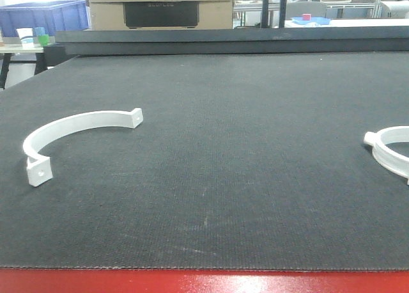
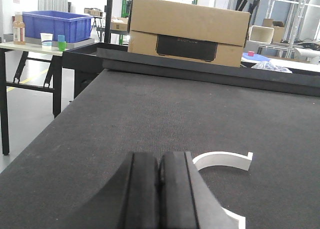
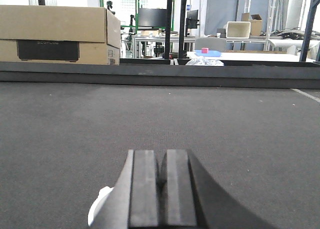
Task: Grab PVC pipe and place in blue bin
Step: 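Lower both grippers toward the two white pipe clamps on the table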
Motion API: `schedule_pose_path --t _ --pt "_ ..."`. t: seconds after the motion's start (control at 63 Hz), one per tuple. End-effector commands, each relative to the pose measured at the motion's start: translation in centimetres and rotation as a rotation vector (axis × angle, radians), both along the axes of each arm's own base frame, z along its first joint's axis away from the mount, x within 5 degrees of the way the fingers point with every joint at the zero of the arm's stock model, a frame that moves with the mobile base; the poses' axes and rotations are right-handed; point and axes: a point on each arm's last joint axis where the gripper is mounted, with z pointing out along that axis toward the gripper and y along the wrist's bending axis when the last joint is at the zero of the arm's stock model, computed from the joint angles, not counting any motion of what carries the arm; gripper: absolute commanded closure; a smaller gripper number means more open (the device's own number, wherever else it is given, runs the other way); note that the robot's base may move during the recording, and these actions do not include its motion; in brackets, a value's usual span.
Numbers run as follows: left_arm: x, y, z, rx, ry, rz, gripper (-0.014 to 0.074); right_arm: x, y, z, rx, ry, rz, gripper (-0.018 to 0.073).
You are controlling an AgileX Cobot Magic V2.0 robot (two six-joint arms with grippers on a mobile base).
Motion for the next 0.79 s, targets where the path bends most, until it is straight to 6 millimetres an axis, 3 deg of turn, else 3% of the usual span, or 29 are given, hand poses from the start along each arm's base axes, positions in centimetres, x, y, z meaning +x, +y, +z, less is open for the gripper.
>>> schedule_pose_path --t 0.0,0.777 --pt "-0.07 0.01 0.23 0.008 -0.021 0.002 0.0708 -0.05 -0.01 0.18 -0.015 -0.020 -0.003 0.0727" --pt "-0.07 0.01 0.27 0.008 -0.026 0.002 0.0708 -0.05 -0.01 0.18 -0.015 -0.020 -0.003 0.0727"
